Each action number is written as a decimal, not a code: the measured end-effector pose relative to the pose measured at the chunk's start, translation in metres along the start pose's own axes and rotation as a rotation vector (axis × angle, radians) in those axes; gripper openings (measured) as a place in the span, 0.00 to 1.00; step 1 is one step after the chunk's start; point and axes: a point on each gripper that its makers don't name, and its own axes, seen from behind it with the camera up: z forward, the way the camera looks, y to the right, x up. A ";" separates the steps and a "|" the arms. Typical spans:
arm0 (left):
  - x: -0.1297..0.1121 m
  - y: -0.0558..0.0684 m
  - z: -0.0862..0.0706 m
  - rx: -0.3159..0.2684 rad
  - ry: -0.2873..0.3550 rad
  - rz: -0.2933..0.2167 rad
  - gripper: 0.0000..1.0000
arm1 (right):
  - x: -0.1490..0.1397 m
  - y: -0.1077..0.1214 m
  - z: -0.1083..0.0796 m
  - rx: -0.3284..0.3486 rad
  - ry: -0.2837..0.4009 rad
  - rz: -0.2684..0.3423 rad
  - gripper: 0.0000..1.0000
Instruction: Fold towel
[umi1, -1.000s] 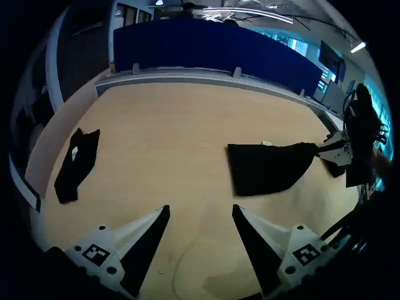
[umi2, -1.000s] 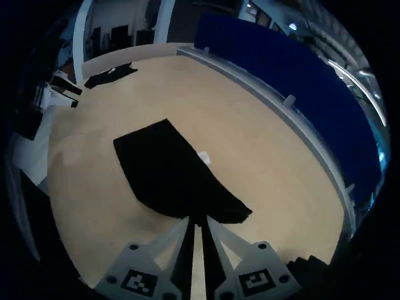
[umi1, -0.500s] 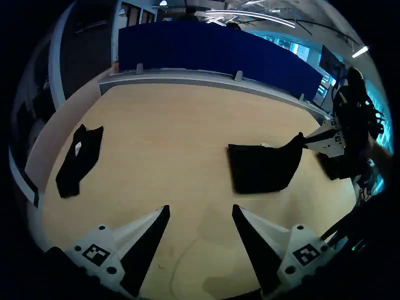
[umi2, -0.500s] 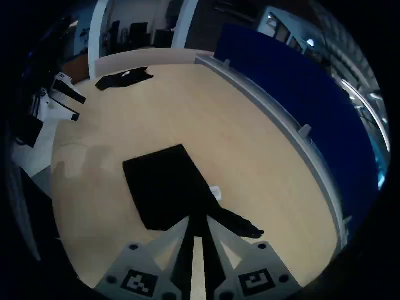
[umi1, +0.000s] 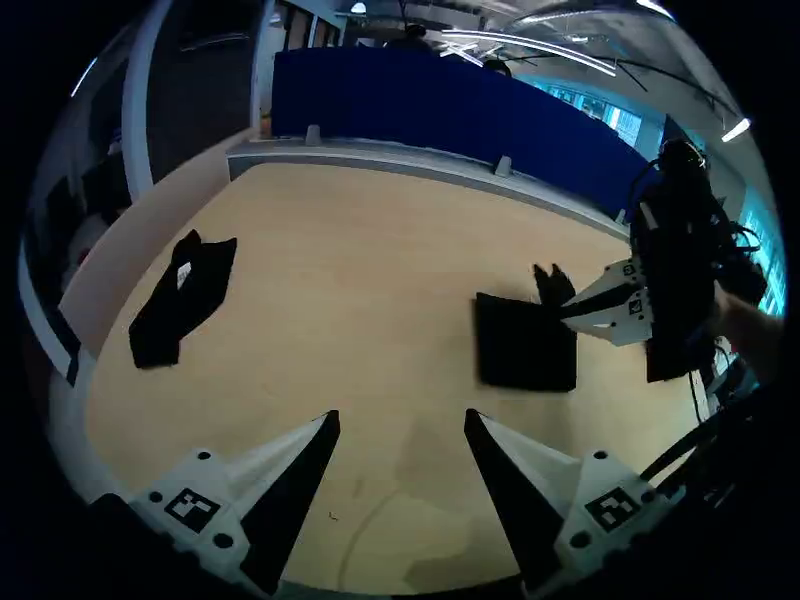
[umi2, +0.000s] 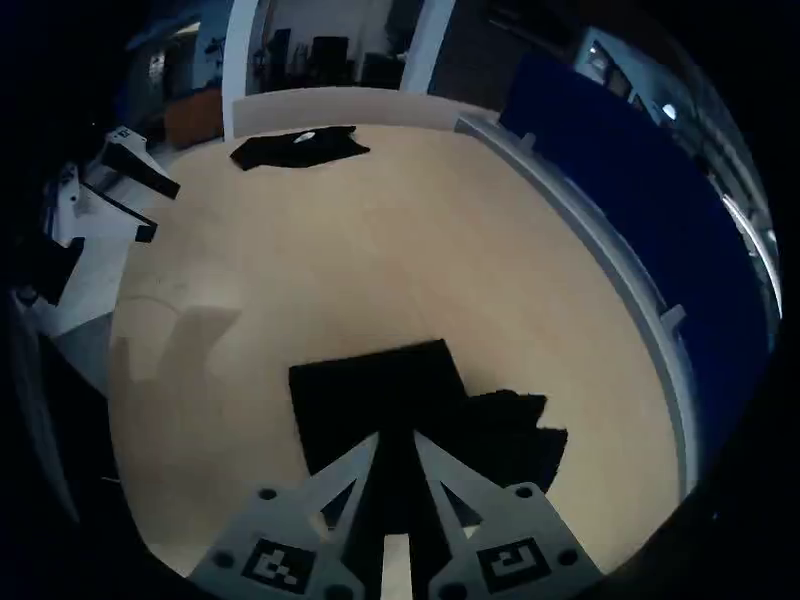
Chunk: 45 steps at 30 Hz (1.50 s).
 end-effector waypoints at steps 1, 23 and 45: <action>-0.001 -0.001 0.000 0.001 0.001 -0.004 0.92 | 0.002 -0.005 0.006 0.009 0.001 -0.003 0.09; -0.005 -0.002 0.005 -0.010 -0.003 0.000 0.92 | 0.001 -0.043 0.051 0.072 -0.006 0.062 0.46; 0.004 0.001 0.003 -0.016 0.010 0.008 0.92 | -0.012 -0.035 0.013 0.023 0.028 0.106 0.76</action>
